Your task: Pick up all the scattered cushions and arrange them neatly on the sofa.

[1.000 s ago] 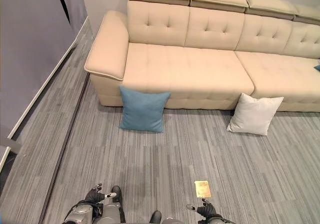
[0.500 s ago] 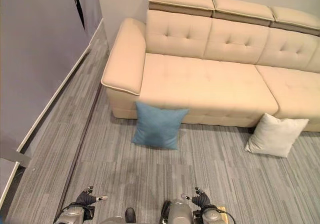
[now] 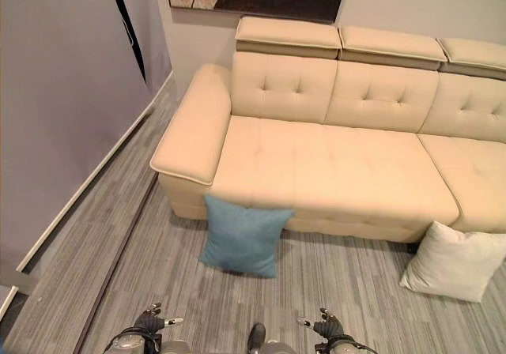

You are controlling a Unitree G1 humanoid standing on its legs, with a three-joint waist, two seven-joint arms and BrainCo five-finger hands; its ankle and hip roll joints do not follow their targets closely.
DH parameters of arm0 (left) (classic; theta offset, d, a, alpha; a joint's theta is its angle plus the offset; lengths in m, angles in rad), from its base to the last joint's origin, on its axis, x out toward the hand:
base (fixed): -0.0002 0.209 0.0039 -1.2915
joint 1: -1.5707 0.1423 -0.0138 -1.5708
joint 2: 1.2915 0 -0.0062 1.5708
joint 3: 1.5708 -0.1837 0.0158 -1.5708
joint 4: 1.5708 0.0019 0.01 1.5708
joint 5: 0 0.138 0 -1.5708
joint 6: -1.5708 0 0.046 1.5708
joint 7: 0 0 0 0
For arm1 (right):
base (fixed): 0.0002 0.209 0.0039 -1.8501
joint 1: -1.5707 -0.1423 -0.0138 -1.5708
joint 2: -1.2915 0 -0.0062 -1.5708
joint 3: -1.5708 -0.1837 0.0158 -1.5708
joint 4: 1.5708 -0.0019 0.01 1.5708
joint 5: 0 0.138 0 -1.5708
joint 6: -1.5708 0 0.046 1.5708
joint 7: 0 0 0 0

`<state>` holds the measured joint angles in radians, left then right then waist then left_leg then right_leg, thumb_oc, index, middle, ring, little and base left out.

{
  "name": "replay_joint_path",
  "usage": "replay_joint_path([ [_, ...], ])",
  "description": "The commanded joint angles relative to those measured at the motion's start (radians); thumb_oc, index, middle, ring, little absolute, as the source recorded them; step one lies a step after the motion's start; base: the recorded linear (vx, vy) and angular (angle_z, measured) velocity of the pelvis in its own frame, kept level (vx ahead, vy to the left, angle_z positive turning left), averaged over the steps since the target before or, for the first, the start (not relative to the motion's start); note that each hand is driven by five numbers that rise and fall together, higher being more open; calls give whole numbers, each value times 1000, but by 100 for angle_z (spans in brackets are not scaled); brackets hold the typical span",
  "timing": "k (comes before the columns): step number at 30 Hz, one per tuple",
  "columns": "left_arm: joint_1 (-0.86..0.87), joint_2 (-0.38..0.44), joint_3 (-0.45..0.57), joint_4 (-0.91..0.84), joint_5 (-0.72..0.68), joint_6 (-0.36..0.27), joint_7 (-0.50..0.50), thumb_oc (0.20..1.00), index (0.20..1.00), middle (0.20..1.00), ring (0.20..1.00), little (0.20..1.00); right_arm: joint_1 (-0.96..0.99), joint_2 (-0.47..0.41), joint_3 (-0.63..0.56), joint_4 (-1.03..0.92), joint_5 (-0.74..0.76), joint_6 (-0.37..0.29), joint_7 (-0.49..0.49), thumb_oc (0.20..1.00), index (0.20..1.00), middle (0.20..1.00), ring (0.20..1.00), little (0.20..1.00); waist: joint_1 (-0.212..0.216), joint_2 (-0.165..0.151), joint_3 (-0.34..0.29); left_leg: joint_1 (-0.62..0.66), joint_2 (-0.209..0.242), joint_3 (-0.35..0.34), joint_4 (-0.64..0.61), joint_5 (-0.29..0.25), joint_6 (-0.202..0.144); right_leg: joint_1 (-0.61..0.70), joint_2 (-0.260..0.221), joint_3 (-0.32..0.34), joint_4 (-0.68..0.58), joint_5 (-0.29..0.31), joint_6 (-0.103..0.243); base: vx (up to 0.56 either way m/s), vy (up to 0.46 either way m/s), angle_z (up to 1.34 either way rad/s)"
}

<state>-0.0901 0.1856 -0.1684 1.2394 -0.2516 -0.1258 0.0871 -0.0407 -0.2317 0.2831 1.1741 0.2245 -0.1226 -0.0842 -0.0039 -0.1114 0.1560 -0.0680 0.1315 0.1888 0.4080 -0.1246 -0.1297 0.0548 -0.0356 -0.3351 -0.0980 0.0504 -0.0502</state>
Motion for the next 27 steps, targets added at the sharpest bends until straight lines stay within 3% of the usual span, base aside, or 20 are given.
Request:
replay_joint_path([
  [1,-24,16,-31,7,5,-21,8,1000,1000,1000,1000,1000,-24,-5,-11,-9,13,-23,-11,1000,1000,1000,1000,1000,17,-13,52,17,-43,16,-237,125,52,35,-41,7,65,-47,143,229,78,-7],
  [4,-17,20,-24,17,5,-21,9,1000,1000,1000,1000,1000,-19,-5,-5,-15,7,-29,-15,1000,1000,1000,1000,1000,35,-2,49,-19,-15,-41,-355,235,26,68,-17,36,76,-87,138,243,110,-20],
  [7,-14,23,-26,15,5,-19,7,1000,1000,1000,1000,1000,-16,-4,-6,-17,10,-29,-14,1000,1000,1000,1000,1000,36,-5,47,-26,-10,-26,-356,248,22,82,-20,40,88,-100,137,172,122,-18],
  [13,-9,28,-35,18,22,-17,-3,1000,1000,1000,1000,1000,-9,14,-16,-20,4,-25,-4,1000,1000,1000,1000,1000,36,-7,22,27,-60,3,-358,184,69,64,-80,57,222,-116,178,188,244,-19],
  [15,-15,38,-34,12,24,-13,0,1000,1000,1000,1000,1000,-21,22,-10,-29,-3,-22,-1,1000,1000,1000,1000,1000,30,-2,40,61,-85,24,-351,146,106,-22,-132,74,400,-46,217,107,276,-13],
  [16,-16,38,-34,12,24,-13,0,1000,1000,1000,1000,1000,-21,22,-10,-29,-3,-22,-1,1000,1000,1000,1000,1000,30,-1,38,58,-84,24,-351,147,106,-24,-131,75,398,-43,217,62,162,-19],
  [18,-21,50,-32,13,23,-12,0,1000,1000,1000,1000,1000,-28,23,-7,-48,-6,-22,-2,1000,1000,1000,1000,1000,21,17,54,95,-88,36,-360,123,128,-81,-149,64,517,-16,220,126,225,-15],
  [20,-19,51,-29,16,24,-11,1,1000,1000,1000,1000,1000,-26,23,-8,-49,-9,-21,-2,1000,1000,1000,1000,1000,19,19,54,110,-95,40,-365,114,131,-93,-159,47,517,-15,217,127,136,-18],
  [22,-14,54,-23,19,23,-12,-1,1000,1000,1000,1000,1000,-24,19,-9,-47,-12,-17,0,1000,1000,1000,1000,1000,16,22,48,139,-107,40,-391,105,131,-102,-154,18,446,-16,206,198,52,-27],
  [23,-13,55,-11,25,27,-14,-2,1000,1000,1000,1000,1000,-28,19,-8,-40,-21,-18,-1,1000,1000,1000,1000,1000,16,19,43,157,-117,41,-409,99,126,-125,-143,-14,326,-17,201,228,6,-14],
  [25,-12,55,-5,29,37,-13,3,1000,1000,1000,1000,1000,-30,18,-10,-36,-19,-18,-2,1000,1000,1000,1000,1000,12,18,50,170,-118,39,-407,92,118,-118,-134,-33,253,-3,208,192,-22,-6],
  [26,-6,53,3,35,37,-17,1,1000,1000,1000,1000,1000,-29,18,-10,-40,-26,-19,-2,1000,1000,1000,1000,1000,17,17,45,173,-118,45,-399,85,117,-106,-149,-75,257,4,216,188,-37,6],
  [27,-3,50,2,36,44,-14,-3,1000,1000,1000,1000,1000,-28,17,-8,-39,-27,-18,0,1000,1000,1000,1000,1000,12,17,43,179,-119,46,-400,82,113,-94,-138,-55,235,-1,214,188,-56,9],
])
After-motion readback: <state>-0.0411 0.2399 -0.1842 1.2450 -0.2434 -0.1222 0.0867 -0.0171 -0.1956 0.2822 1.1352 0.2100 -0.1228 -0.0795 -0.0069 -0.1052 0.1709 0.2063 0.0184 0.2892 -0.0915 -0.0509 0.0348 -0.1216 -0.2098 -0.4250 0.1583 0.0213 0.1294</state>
